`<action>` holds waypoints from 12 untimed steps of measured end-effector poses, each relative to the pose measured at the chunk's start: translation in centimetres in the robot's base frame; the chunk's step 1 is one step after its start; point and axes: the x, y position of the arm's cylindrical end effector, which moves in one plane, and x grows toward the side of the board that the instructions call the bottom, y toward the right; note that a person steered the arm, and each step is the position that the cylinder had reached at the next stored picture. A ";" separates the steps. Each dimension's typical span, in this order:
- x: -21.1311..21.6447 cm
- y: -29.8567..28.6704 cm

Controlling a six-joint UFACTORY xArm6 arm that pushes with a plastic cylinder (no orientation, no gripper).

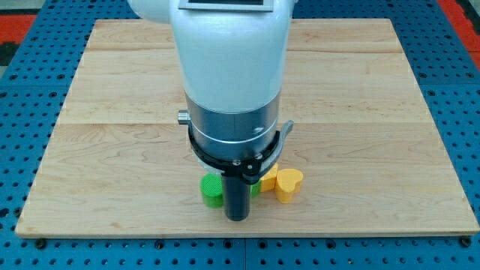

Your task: Move the yellow hexagon a bit down

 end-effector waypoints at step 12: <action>-11.8 4.2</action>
